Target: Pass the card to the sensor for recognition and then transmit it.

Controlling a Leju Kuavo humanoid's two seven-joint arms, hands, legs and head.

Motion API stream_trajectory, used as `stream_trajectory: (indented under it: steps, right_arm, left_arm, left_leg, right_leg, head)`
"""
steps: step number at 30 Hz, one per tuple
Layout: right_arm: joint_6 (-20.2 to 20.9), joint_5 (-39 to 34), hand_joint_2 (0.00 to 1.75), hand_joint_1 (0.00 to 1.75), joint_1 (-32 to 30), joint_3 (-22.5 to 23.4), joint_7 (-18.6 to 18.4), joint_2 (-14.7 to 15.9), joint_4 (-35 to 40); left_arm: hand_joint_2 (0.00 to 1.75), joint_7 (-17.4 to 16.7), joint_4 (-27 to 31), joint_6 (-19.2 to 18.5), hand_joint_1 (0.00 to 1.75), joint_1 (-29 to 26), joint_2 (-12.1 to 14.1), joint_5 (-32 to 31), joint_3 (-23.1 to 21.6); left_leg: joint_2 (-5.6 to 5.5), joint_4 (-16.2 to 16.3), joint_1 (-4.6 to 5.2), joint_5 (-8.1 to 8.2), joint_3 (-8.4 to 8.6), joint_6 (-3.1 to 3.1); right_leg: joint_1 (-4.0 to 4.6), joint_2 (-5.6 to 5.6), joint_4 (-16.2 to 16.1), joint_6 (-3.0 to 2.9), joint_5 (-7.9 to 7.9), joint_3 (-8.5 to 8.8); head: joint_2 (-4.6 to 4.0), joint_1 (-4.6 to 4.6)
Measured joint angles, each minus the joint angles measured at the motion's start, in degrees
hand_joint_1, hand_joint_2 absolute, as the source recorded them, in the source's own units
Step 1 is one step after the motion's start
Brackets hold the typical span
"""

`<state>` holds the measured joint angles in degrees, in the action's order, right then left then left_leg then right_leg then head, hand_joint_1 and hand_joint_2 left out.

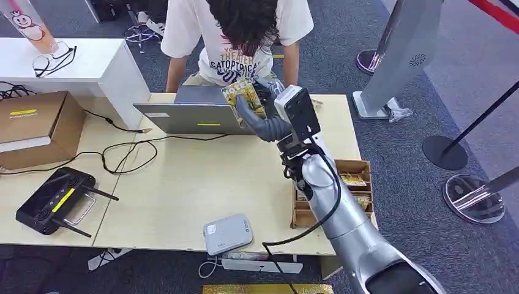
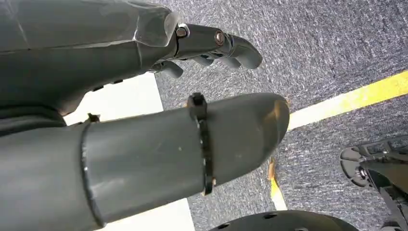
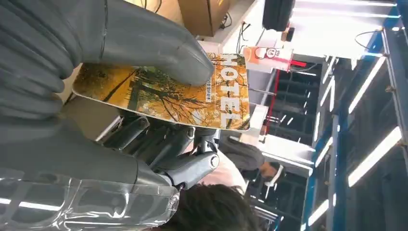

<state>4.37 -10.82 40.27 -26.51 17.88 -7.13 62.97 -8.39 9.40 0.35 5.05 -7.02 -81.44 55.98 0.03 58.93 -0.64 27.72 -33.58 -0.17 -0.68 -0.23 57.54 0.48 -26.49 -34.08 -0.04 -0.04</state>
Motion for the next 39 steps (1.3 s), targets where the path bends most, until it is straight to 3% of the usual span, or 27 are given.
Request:
stream_trajectory:
  steps: [5,12,21,39]
  right_arm:
    - [1.84,-2.49,1.75,1.75,2.84,0.81,-2.05,0.00,-3.23]
    - [1.44,-2.97,1.75,1.75,5.64,1.33,-3.49,0.00,-6.73]
    - [0.85,-3.06,1.75,1.75,8.25,1.77,-6.29,0.00,-9.90]
    - [2.05,-2.55,1.75,1.75,14.49,1.77,-9.66,-0.81,-18.29]
  left_arm:
    - [0.00,0.00,0.02,-0.13,0.00,0.03,-0.02,-0.50,0.00]
    - [0.00,-0.02,0.02,-0.21,0.00,0.08,-0.11,-0.85,-0.02]
    - [0.00,0.83,0.02,-3.61,0.00,0.29,0.61,-1.90,-0.15]
    - [0.00,-0.26,0.02,-3.19,0.00,0.94,0.52,-1.94,-0.20]
  left_leg:
    - [0.00,0.01,0.00,0.00,0.00,0.00]
    - [0.00,0.01,0.00,0.00,0.00,0.00]
    - [0.00,0.01,0.00,-0.01,0.01,-0.01]
    - [0.00,0.01,0.00,-0.01,0.01,-0.01]
  right_leg:
    - [0.00,0.00,0.00,0.00,0.01,0.00]
    - [0.00,0.00,0.00,0.00,0.00,-0.01]
    - [0.00,0.00,0.01,-0.02,0.01,0.00]
    - [0.00,0.00,0.02,-0.03,0.02,0.00]
  head:
    - [0.00,0.00]
    - [0.00,0.02]
    - [0.00,0.00]
    - [0.00,0.00]
